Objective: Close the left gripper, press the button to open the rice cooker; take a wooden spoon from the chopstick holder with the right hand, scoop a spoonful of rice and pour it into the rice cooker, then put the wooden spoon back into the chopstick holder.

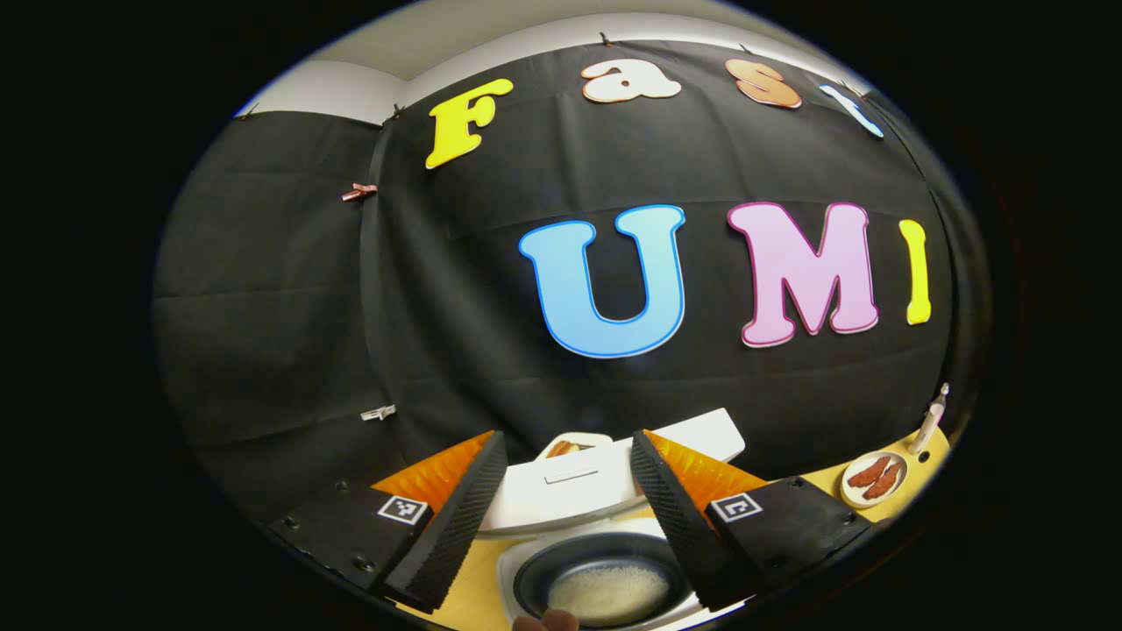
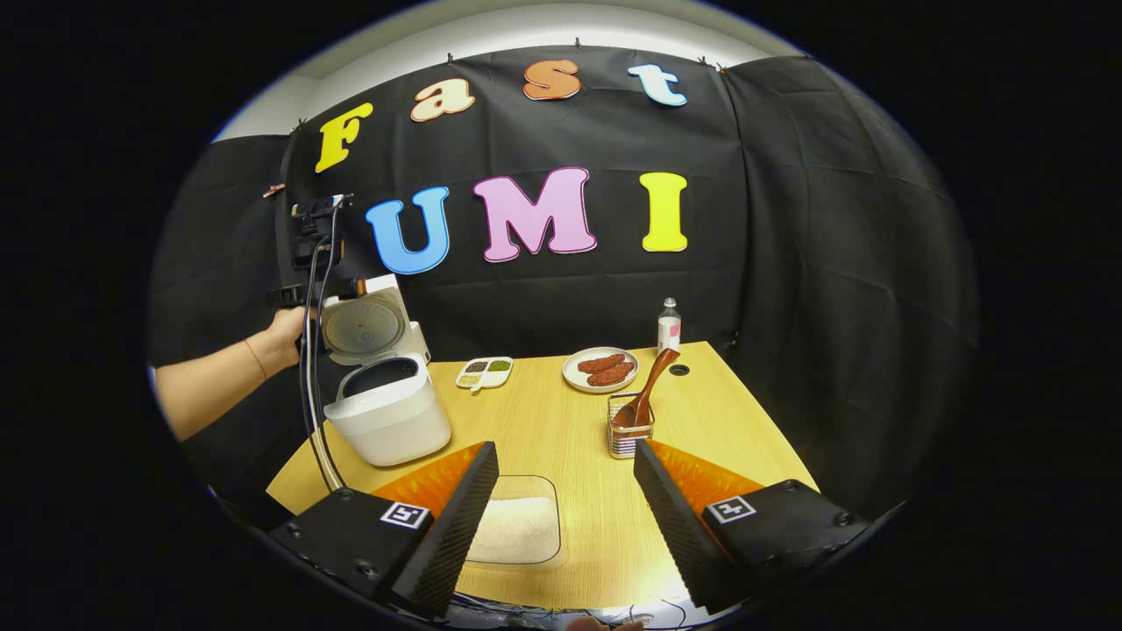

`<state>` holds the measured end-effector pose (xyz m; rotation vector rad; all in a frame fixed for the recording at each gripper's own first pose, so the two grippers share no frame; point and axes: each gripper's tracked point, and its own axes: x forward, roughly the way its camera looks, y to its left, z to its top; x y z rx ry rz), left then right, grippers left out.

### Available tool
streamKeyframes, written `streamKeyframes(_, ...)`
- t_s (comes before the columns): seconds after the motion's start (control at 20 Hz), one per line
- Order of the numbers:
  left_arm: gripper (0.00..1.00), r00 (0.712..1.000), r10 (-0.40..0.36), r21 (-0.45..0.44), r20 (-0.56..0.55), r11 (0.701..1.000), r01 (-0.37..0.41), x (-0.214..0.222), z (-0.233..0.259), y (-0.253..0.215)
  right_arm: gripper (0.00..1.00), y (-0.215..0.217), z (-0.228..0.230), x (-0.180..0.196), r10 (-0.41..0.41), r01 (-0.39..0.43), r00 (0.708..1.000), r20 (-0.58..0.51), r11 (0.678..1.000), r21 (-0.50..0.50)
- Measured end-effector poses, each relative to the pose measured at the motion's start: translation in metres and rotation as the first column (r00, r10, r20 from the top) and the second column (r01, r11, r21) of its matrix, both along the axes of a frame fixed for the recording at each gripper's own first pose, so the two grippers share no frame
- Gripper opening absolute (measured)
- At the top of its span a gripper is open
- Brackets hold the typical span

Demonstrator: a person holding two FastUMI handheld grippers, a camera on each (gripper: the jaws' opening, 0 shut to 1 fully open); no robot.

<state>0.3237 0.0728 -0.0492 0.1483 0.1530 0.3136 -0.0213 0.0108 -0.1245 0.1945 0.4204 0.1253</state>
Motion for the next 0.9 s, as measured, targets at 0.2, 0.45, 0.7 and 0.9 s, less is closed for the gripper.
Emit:
streamKeyframes(0.2,1.0,0.998,0.024,0.023,-0.057,0.999,-0.023,-0.039,-0.043,-0.027,0.98,-0.013,-0.006,-0.006,0.01,-0.01,1.0,-0.017,1.0,0.024)
streamKeyframes(0.45,0.94,0.986,0.029,-0.089,-0.165,0.995,-0.044,-0.06,-0.097,-0.044,0.99,-0.033,-0.011,-0.012,0.026,-0.026,0.999,-0.031,1.0,0.014)
streamKeyframes(0.7,1.0,0.983,0.023,-0.107,-0.183,0.993,-0.043,-0.064,-0.105,-0.049,0.99,-0.048,-0.018,-0.013,0.009,-0.007,0.999,-0.054,0.999,0.037)
streamKeyframes(0.9,1.0,0.967,0.008,-0.194,-0.253,0.979,-0.059,-0.072,-0.128,-0.054,0.99,-0.049,-0.019,-0.012,0.005,-0.002,0.998,-0.06,0.999,0.055)
